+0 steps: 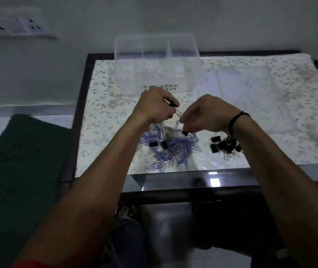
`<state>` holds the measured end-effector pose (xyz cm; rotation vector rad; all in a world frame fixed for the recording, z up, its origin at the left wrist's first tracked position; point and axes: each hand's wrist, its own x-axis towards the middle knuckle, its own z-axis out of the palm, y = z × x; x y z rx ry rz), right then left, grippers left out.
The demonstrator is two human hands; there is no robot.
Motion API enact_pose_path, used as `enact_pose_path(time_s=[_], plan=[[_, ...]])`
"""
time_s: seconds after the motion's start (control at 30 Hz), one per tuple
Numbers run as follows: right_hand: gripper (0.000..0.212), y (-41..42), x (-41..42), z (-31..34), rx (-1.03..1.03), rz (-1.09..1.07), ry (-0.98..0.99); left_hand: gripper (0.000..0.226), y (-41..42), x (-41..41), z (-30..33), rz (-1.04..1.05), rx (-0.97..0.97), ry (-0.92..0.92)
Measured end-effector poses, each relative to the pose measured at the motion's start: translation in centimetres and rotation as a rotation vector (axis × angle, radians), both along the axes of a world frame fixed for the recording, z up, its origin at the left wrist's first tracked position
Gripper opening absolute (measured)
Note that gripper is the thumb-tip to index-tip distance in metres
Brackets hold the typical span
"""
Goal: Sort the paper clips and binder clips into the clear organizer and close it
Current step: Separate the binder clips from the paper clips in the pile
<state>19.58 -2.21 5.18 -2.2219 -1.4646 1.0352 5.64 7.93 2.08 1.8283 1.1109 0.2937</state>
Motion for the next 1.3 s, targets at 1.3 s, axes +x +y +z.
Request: enact_pose_path(time_s=[1.3], plan=[[0.018, -1.5, 1.5, -1.7, 0.021, 0.029, -0.325, 0.019, -0.9, 0.5, -1.1, -0.214, 0.084, 0.237]])
